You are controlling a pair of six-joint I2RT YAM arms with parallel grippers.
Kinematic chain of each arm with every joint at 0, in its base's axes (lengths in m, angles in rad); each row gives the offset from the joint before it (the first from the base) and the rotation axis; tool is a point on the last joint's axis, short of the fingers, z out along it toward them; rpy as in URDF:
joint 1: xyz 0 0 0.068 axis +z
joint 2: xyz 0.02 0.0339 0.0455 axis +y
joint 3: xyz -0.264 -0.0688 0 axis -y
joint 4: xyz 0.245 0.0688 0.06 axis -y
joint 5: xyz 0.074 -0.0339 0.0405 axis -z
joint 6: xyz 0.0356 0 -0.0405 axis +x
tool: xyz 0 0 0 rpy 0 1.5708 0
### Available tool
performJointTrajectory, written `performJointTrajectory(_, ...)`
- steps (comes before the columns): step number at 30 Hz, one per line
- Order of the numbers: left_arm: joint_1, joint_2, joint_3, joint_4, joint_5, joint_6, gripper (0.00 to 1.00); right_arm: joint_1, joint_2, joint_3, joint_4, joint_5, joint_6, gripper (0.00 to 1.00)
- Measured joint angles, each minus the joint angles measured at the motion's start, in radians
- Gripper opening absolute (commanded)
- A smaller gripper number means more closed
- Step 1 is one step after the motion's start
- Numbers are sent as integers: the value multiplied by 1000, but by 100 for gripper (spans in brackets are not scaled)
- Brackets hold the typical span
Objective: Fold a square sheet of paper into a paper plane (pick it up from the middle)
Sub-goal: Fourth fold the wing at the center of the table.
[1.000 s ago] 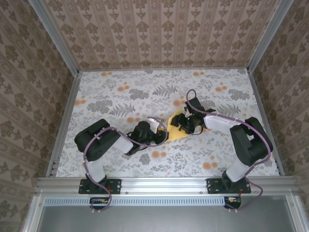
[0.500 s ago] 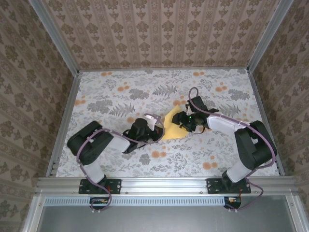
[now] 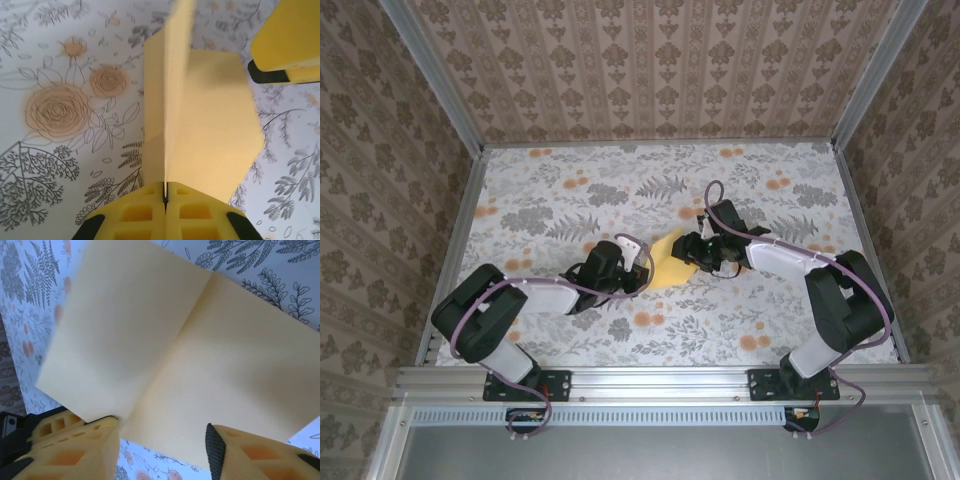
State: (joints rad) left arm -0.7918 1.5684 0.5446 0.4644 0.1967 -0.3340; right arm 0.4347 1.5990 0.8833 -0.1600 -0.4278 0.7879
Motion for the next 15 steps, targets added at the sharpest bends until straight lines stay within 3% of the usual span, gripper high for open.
performJointTrajectory(7, -20, 56, 88, -99, 15, 32, 1, 19, 80, 15, 0, 0, -5, 42)
performJointTrajectory(15, -26, 98, 146, -171, 89, 43, 0, 28, 113, 20, 10, 0, -5, 44)
